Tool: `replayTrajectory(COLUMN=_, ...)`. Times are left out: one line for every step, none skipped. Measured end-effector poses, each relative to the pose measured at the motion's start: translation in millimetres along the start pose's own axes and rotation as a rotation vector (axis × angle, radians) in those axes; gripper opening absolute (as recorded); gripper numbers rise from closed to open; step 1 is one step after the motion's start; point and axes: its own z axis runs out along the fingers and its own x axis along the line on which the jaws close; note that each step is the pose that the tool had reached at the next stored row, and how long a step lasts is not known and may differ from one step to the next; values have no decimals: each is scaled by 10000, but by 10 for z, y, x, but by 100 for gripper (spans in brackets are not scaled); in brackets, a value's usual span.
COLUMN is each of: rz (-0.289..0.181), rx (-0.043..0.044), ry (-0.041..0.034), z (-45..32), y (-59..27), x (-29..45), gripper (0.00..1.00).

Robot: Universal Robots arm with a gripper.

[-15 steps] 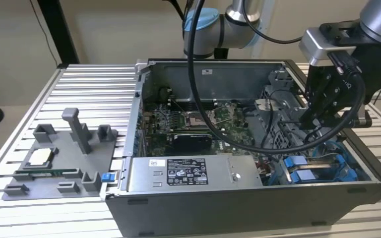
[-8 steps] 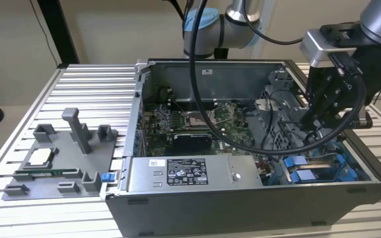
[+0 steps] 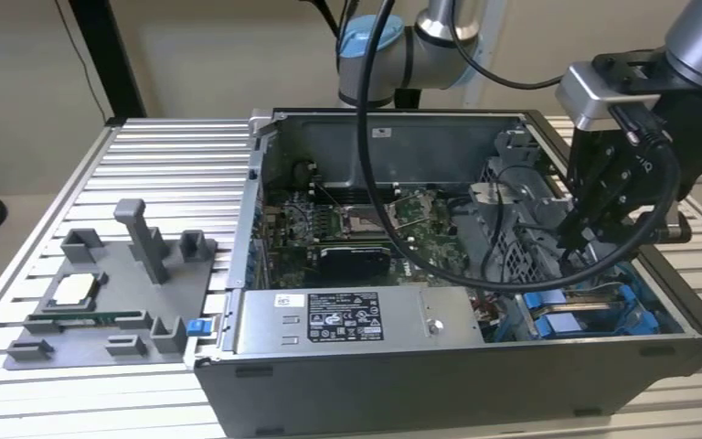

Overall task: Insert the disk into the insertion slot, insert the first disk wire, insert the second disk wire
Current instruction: 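Insert the first disk wire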

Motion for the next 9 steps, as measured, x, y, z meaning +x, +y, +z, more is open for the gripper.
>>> replayTrajectory(rz=1, rx=0, ry=37, z=5, y=-6, x=1, gripper=0)
replayTrajectory(rz=2, rx=0, ry=76, z=10, y=-11, x=1, gripper=0)
replayTrajectory(rz=2, rx=1, ry=112, z=16, y=-17, x=2, gripper=0)
replayTrajectory(rz=3, rx=1, ry=153, z=21, y=-22, x=3, gripper=0)
replayTrajectory(rz=4, rx=1, ry=199, z=27, y=-29, x=4, gripper=0)
replayTrajectory(rz=4, rx=2, ry=242, z=32, y=-34, x=5, gripper=0)
replayTrajectory(rz=5, rx=2, ry=287, z=37, y=-40, x=6, gripper=0)
replayTrajectory(rz=6, rx=2, ry=334, z=42, y=-45, x=6, gripper=0)
replayTrajectory(rz=7, rx=2, ry=363, z=45, y=-47, x=7, gripper=0)
